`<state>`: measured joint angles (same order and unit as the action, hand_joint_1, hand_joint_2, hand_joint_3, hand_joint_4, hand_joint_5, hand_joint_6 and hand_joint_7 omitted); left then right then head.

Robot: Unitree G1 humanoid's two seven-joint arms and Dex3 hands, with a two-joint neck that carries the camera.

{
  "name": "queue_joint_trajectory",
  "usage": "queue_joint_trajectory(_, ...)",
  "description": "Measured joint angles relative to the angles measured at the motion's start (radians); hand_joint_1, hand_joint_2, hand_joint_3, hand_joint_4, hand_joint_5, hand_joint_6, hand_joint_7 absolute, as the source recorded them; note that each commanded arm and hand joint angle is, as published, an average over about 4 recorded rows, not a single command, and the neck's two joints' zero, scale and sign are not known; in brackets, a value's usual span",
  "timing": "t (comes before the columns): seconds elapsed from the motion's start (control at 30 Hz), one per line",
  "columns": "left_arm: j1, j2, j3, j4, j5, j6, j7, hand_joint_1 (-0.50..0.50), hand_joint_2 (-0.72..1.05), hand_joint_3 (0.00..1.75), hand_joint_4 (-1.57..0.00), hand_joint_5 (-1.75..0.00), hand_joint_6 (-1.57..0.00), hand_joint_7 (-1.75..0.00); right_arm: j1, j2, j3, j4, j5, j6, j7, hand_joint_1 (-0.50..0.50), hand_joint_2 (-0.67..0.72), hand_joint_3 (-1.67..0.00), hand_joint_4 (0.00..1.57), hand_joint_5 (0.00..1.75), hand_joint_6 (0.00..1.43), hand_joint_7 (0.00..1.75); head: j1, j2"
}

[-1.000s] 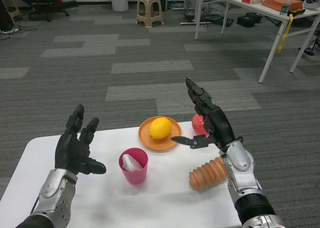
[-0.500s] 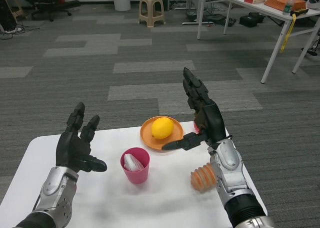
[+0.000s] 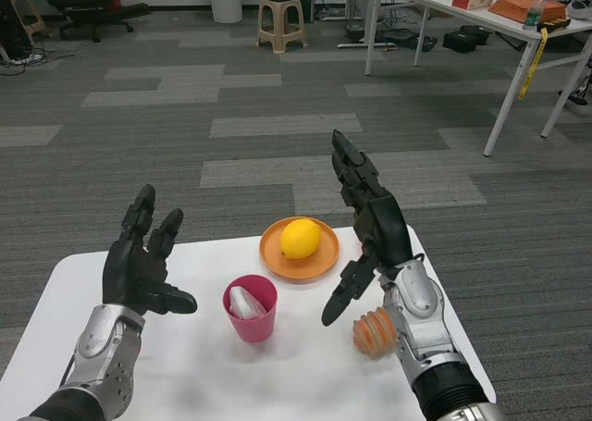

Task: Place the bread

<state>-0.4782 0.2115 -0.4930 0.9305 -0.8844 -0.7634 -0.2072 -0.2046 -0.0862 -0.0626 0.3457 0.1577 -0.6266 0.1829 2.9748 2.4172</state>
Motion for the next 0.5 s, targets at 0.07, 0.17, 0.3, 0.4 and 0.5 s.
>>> queue_joint_trajectory(0.07, -0.002, 0.000, 0.001, -0.010, 0.000, -0.001, 0.000, 0.50, -0.46, 0.09, 0.00, -0.41, 0.00, 0.00, 0.000, 0.000, 0.001, 0.000, 0.000, 0.000, -0.002, -0.33, 0.72, 0.00, 0.00, 0.00, 0.00, 0.00, 0.004, 0.007)
queue_joint_trajectory(0.17, -0.005, 0.000, 0.005, -0.030, 0.002, -0.004, 0.000, 0.50, -0.46, 0.09, 0.00, -0.41, 0.00, 0.00, 0.000, -0.001, 0.004, 0.000, 0.000, 0.000, -0.003, -0.33, 0.72, 0.00, 0.00, 0.00, 0.00, 0.00, 0.005, 0.023)
queue_joint_trajectory(0.3, -0.005, 0.001, 0.014, -0.051, 0.018, -0.005, 0.000, 0.50, -0.46, 0.09, 0.00, -0.41, 0.00, 0.00, 0.000, -0.001, 0.009, -0.001, 0.000, 0.000, -0.005, -0.35, 0.72, 0.00, 0.00, 0.00, 0.00, 0.00, 0.009, 0.030)
queue_joint_trajectory(0.4, -0.004, 0.002, 0.018, -0.070, 0.032, -0.006, 0.000, 0.50, -0.39, 0.09, 0.00, -0.41, 0.00, 0.00, 0.000, -0.009, 0.019, -0.003, 0.001, 0.000, -0.009, -0.38, 0.72, 0.00, 0.00, 0.00, 0.00, 0.00, 0.020, 0.039)
queue_joint_trajectory(0.5, 0.000, 0.004, 0.024, -0.093, 0.047, -0.010, 0.001, 0.50, -0.43, 0.09, 0.00, -0.48, 0.00, 0.00, 0.006, -0.035, 0.044, -0.013, 0.003, 0.000, -0.013, -0.38, 0.72, 0.00, 0.00, 0.00, 0.00, 0.00, 0.031, 0.055)
